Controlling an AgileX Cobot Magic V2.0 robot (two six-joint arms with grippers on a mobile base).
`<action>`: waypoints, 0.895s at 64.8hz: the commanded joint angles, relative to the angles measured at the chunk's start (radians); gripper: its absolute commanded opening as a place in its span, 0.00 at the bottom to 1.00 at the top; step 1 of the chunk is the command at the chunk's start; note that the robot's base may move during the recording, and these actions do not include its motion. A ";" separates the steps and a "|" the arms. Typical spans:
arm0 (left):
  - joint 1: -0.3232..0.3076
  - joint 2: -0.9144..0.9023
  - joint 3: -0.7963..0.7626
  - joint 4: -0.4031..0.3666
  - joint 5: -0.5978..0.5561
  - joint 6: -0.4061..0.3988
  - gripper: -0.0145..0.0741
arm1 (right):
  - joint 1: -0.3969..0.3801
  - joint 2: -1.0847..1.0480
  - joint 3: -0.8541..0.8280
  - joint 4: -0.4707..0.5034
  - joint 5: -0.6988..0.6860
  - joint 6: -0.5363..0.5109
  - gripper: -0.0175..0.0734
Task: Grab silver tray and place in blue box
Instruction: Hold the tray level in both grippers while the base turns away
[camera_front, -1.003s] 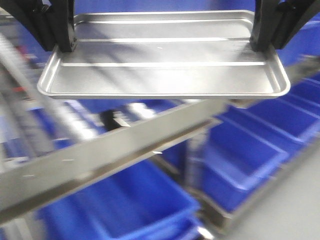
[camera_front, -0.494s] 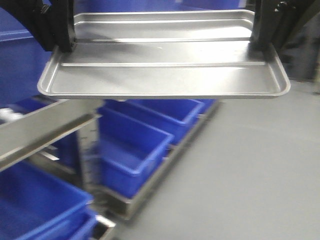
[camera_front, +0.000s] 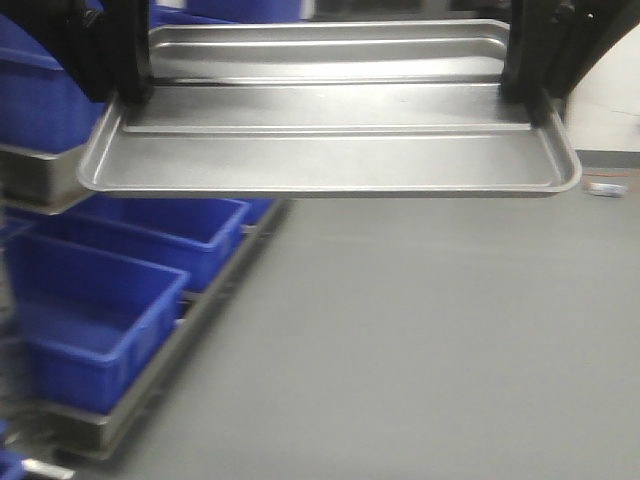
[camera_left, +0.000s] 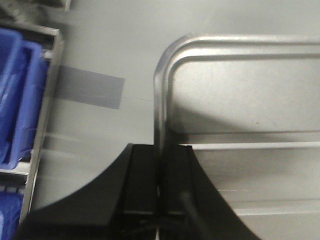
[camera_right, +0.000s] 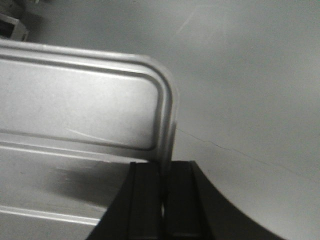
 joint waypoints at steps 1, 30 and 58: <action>-0.006 -0.032 -0.033 0.055 0.004 0.010 0.05 | -0.004 -0.032 -0.039 -0.064 -0.017 -0.017 0.26; -0.006 -0.032 -0.033 0.055 0.004 0.010 0.05 | -0.004 -0.032 -0.039 -0.064 -0.017 -0.017 0.26; -0.006 -0.032 -0.033 0.055 0.004 0.010 0.05 | -0.004 -0.032 -0.039 -0.064 -0.016 -0.017 0.26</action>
